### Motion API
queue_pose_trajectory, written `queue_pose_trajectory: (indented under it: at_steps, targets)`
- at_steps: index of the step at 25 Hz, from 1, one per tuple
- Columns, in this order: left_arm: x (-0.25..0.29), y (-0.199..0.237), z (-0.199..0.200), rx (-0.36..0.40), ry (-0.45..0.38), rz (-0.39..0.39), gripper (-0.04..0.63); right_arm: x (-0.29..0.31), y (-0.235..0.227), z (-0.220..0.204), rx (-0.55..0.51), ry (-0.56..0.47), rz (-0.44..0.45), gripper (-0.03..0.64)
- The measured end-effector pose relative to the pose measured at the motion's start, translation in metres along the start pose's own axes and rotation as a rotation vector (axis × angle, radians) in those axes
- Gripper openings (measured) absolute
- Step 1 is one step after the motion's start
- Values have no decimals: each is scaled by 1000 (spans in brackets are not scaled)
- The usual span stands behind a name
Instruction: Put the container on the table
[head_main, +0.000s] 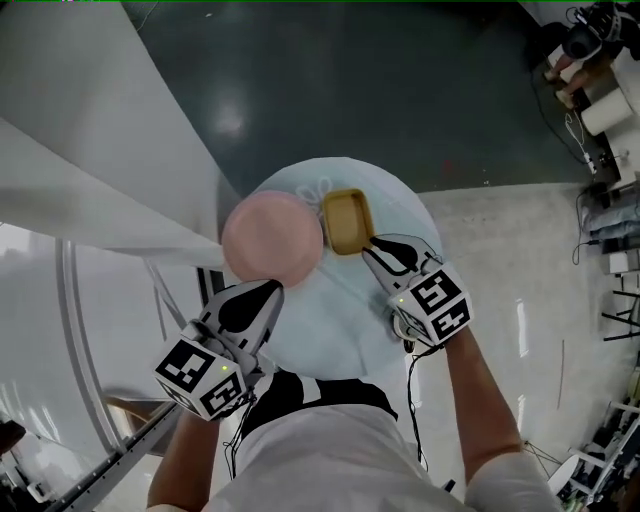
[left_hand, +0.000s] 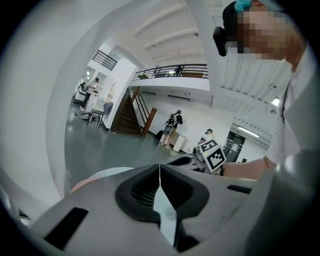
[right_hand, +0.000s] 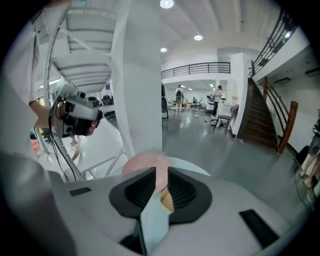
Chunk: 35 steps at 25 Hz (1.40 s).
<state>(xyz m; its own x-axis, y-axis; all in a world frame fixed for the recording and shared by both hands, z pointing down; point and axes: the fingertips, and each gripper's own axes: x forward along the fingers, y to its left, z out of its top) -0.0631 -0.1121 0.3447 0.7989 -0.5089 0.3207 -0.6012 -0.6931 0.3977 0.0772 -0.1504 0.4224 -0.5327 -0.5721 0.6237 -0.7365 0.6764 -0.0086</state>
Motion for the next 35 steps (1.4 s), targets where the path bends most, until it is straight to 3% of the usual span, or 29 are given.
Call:
queue_pose_trajectory:
  at_steps: [7, 15, 35]
  targets:
    - [-14, -12, 24, 72, -29, -68, 28, -55, 22, 41, 148, -173, -40, 80]
    - [-30, -29, 42, 144, -38, -124, 28, -103, 52, 60, 268, -319, -72, 51]
    - [-39, -68, 35, 206, -15, -195, 28, -142, 100, 56, 396, -451, -79, 31]
